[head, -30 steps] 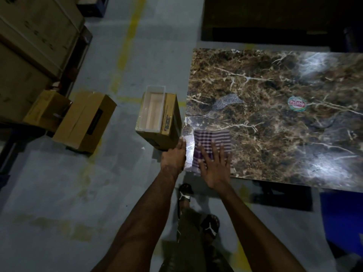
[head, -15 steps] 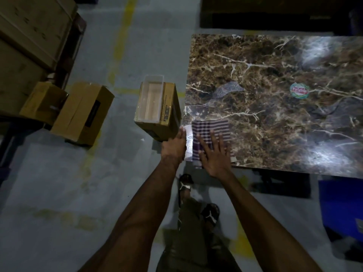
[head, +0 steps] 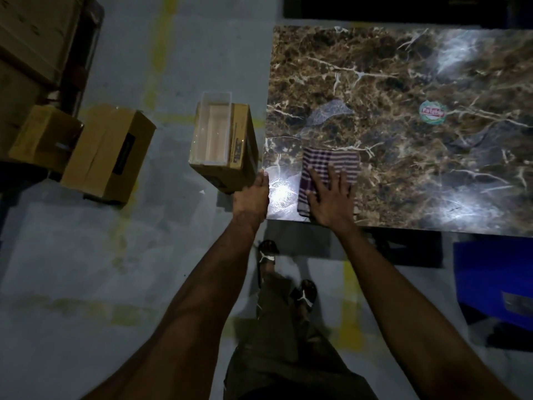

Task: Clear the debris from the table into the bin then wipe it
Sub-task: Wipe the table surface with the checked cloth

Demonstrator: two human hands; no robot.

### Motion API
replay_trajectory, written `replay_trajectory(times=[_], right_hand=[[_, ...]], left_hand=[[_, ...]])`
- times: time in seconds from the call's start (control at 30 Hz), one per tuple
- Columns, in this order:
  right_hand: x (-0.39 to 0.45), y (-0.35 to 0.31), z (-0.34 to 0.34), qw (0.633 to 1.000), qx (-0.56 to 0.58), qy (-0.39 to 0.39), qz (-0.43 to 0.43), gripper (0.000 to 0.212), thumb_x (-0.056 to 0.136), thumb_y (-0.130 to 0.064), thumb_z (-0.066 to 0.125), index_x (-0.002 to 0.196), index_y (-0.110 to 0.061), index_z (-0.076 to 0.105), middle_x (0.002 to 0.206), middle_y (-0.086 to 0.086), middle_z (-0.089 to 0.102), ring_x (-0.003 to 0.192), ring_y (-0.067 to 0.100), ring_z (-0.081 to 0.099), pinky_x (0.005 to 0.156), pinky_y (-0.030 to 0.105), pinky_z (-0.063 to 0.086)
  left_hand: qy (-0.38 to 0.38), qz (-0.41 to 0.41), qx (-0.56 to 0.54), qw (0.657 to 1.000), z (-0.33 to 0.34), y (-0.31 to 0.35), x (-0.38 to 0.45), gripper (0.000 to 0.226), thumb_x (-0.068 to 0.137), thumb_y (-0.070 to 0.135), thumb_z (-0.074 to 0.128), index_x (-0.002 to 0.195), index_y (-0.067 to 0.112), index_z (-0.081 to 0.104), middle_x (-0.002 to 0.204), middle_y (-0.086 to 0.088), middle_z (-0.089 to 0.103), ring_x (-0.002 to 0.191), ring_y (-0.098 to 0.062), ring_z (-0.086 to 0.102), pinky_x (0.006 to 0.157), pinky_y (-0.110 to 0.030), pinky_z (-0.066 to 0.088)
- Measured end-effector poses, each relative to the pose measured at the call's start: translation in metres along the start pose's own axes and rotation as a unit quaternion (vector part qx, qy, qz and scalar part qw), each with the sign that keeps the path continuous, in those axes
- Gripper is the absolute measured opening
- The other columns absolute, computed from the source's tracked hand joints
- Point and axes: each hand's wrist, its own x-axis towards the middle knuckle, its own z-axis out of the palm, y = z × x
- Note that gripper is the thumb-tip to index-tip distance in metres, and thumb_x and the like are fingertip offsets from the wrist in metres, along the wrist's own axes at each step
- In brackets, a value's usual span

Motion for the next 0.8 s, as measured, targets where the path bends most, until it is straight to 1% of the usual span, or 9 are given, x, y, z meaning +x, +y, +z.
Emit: replay_trajectory(times=[0.17,0.3,0.4,0.5,0.57,0.63,0.67,0.7,0.8], right_hand=[[-0.053,0.006,0.011,0.995,-0.027,-0.028,-0.088,0.061,0.105,-0.059,0.027,0.159,-0.056,-0.002,0.174,0.003,0.002,0.159,0.038,-0.001,0.124,0.065,0.01],[-0.081,0.047,-0.002,0.999,-0.02,-0.016,-0.03,0.061,0.103,-0.059,0.028,0.159,-0.057,0.002,0.174,0.0,0.009,0.159,0.035,0.006,0.122,0.064,0.02],[-0.057,0.043,-0.012,1.0,-0.004,-0.001,0.015,0.065,0.099,-0.063,0.028,0.16,-0.055,0.006,0.174,0.0,0.005,0.159,0.034,0.002,0.123,0.065,0.013],[-0.023,0.011,-0.008,0.999,0.026,0.005,0.035,0.07,0.096,-0.066,0.024,0.162,-0.048,0.008,0.174,0.003,-0.001,0.159,0.037,-0.005,0.123,0.068,0.004],[-0.016,-0.012,-0.001,0.999,0.026,0.008,0.02,0.069,0.099,-0.065,0.024,0.163,-0.046,0.007,0.174,0.004,-0.003,0.158,0.039,-0.006,0.123,0.069,0.003],[-0.024,-0.024,0.005,1.0,0.018,0.009,-0.014,0.065,0.103,-0.062,0.026,0.163,-0.045,0.008,0.174,0.005,0.001,0.158,0.039,-0.003,0.124,0.067,0.003],[-0.032,-0.025,0.006,0.999,0.015,0.012,-0.028,0.062,0.104,-0.06,0.026,0.163,-0.046,0.011,0.174,0.005,0.006,0.159,0.038,0.0,0.124,0.065,0.005],[-0.039,-0.022,0.007,0.999,0.011,0.02,-0.03,0.059,0.105,-0.058,0.026,0.162,-0.046,0.015,0.173,0.004,0.011,0.159,0.036,0.004,0.125,0.064,0.007],[-0.045,0.001,0.009,0.997,-0.006,0.069,0.024,0.054,0.107,-0.05,0.035,0.16,-0.041,0.029,0.17,0.003,0.023,0.157,0.035,0.016,0.123,0.063,0.017]], left_hand=[[0.001,-0.005,0.001,1.0,0.001,0.001,0.001,0.098,0.091,0.004,0.069,0.164,0.012,0.004,0.173,0.0,0.002,0.124,-0.036,0.062,0.089,-0.048,0.052],[-0.005,-0.005,-0.015,1.0,0.003,-0.004,0.003,0.108,0.085,0.004,0.077,0.164,0.014,0.005,0.173,0.004,0.004,0.123,-0.035,0.062,0.084,-0.048,0.053],[-0.02,0.01,-0.041,0.999,0.006,-0.01,0.004,0.13,0.067,0.003,0.092,0.164,0.017,0.007,0.172,0.007,0.005,0.123,-0.039,0.062,0.087,-0.054,0.057],[-0.026,0.024,-0.078,0.996,0.007,-0.017,0.005,0.133,0.059,0.009,0.097,0.162,0.019,0.014,0.172,0.006,0.008,0.125,-0.041,0.06,0.086,-0.055,0.058],[-0.02,0.041,-0.125,0.991,0.003,-0.022,0.006,0.114,0.058,0.019,0.096,0.153,0.02,0.033,0.167,0.003,0.026,0.125,-0.039,0.059,0.085,-0.052,0.058],[0.046,0.041,-0.181,0.982,-0.004,-0.019,0.007,0.061,0.06,0.022,0.082,0.115,0.016,0.056,0.137,-0.007,0.056,0.111,-0.038,0.062,0.071,-0.043,0.055],[0.091,0.031,-0.188,0.977,-0.005,-0.013,0.01,0.042,0.064,0.021,0.074,0.1,0.014,0.055,0.121,-0.009,0.06,0.106,-0.037,0.061,0.067,-0.039,0.05],[0.129,0.028,-0.185,0.974,-0.005,-0.007,0.014,0.032,0.071,0.019,0.069,0.1,0.013,0.055,0.117,-0.01,0.061,0.107,-0.036,0.058,0.07,-0.039,0.047],[0.187,0.043,-0.174,0.966,0.015,0.018,0.034,0.048,0.098,0.029,0.053,0.142,0.009,0.05,0.149,-0.017,0.049,0.136,-0.034,0.043,0.108,-0.044,0.041]])
